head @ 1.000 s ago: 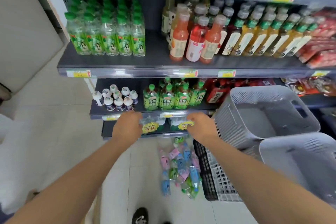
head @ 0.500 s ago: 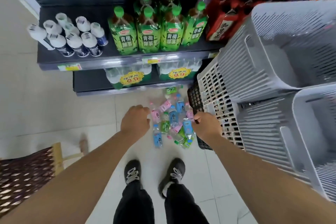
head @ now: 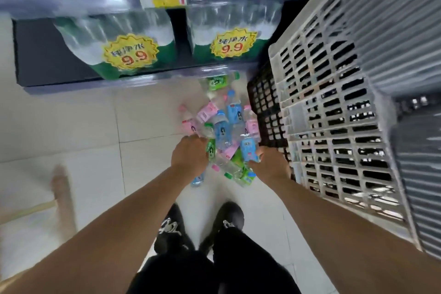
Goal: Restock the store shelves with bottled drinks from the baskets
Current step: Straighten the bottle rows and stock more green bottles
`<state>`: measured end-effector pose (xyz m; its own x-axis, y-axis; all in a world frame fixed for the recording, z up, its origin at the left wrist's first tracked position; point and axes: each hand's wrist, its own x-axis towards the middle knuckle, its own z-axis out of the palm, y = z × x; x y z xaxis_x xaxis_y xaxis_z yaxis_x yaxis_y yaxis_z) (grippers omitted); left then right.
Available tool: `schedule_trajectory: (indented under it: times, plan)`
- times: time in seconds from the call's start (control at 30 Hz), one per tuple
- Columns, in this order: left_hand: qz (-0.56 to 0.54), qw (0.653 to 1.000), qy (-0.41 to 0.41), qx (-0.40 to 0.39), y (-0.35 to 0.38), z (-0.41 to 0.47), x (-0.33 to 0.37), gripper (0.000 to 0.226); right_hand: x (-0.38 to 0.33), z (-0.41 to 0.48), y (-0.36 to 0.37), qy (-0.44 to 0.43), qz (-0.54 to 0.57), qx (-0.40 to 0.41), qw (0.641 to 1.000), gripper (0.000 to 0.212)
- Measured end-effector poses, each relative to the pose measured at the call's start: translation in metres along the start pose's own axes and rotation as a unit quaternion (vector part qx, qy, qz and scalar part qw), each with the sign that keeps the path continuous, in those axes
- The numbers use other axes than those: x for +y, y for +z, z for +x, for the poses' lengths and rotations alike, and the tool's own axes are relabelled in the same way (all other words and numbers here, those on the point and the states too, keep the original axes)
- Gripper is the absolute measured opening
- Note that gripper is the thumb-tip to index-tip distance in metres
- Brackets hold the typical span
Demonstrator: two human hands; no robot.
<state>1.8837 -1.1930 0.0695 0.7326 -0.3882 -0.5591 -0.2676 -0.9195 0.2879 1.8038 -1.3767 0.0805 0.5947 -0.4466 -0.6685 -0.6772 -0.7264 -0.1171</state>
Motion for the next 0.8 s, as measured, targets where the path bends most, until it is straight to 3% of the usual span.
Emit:
schedule_trajectory:
  times: [0.13, 0.37, 0.53, 0.67, 0.8]
  plan:
    - [0.022, 0.999, 0.009, -0.044, 0.051, 0.051, -0.002, 0.029, 0.015, 0.050, 0.048, 0.020, 0.006, -0.014, 1.000, 0.041]
    - [-0.001, 0.996, 0.013, -0.085, 0.121, 0.129, 0.003, 0.046, 0.029, 0.125, 0.115, 0.082, 0.012, -0.009, 0.997, 0.075]
    - [-0.128, 0.984, -0.078, -0.091, 0.152, 0.172, 0.010, 0.056, 0.036, 0.157, 0.134, 0.114, 0.043, 0.022, 0.992, 0.082]
    - [-0.229, 0.957, -0.155, -0.084, 0.161, 0.194, 0.016, 0.049, 0.030, 0.173, 0.132, 0.116, 0.065, 0.020, 0.991, 0.090]
    - [-0.264, 0.938, -0.202, -0.101, 0.163, 0.201, 0.022, 0.059, 0.029, 0.179, 0.118, 0.126, 0.181, 0.001, 0.975, 0.108]
